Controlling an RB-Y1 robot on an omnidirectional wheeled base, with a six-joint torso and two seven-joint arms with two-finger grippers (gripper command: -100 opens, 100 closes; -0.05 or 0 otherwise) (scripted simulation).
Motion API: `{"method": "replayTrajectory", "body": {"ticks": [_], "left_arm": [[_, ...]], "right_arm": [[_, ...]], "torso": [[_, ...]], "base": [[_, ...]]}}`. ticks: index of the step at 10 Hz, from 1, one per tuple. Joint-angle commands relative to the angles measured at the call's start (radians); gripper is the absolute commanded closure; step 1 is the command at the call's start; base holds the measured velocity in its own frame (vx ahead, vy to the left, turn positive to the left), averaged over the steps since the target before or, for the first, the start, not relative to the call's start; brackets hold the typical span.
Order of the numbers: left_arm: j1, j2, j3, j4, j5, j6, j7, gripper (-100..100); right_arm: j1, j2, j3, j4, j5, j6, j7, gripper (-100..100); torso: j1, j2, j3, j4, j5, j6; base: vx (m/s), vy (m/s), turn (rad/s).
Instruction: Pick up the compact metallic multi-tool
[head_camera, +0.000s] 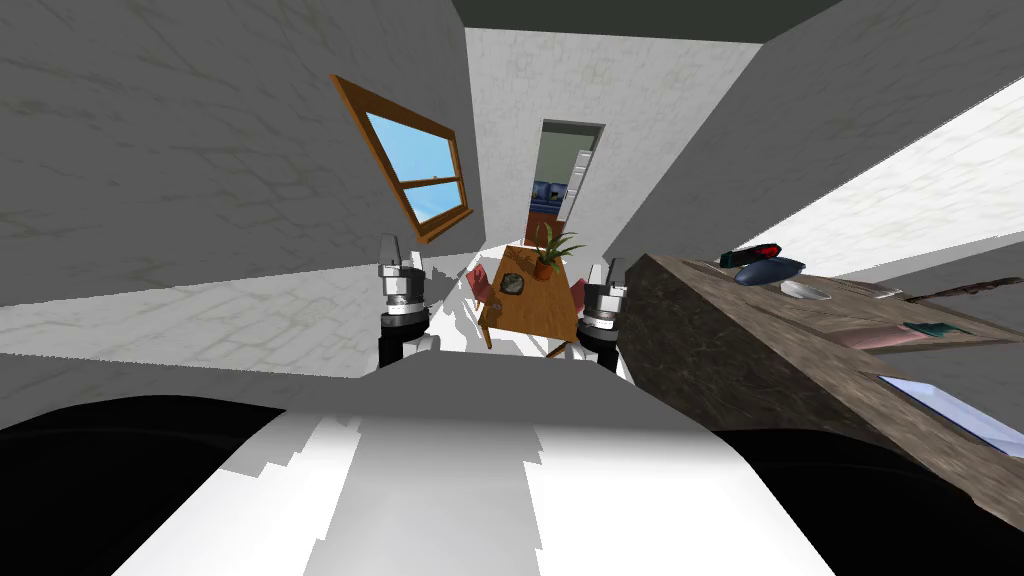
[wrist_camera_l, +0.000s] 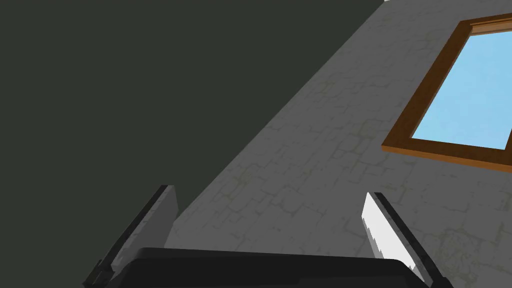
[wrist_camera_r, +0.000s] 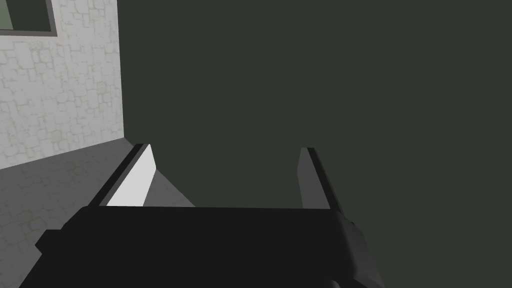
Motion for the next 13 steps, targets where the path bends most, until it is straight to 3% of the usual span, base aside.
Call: {"method": "replayTrajectory", "body": {"ticks": [1, 7, 13], "left_arm": [[-0.007, 0.038, 0.005, 0.013, -0.002, 0.009, 0.002, -100], [-0.076, 0.177, 0.059, 0.141, -0.02, 0.105, 0.021, -100], [-0.151, 0.233, 0.118, 0.278, -0.042, 0.21, 0.04, -100]], "right_arm": [[0.0, 0.0, 0.0, 0.0, 0.0, 0.0, 0.0, 0], [0.0, 0.0, 0.0, 0.0, 0.0, 0.0, 0.0, 0], [0.0, 0.0, 0.0, 0.0, 0.0, 0.0, 0.0, 0]], "torso": [[0.0, 0.0, 0.0, 0.0, 0.0, 0.0], [-0.001, 0.001, 0.001, 0.0, 0.0, 0.0], [-0.001, 0.001, 0.001, 0.0, 0.0, 0.0]], "base": [[-0.005, -0.003, -0.043], [-0.02, -0.013, -0.126], [-0.023, -0.017, -0.135]]}}
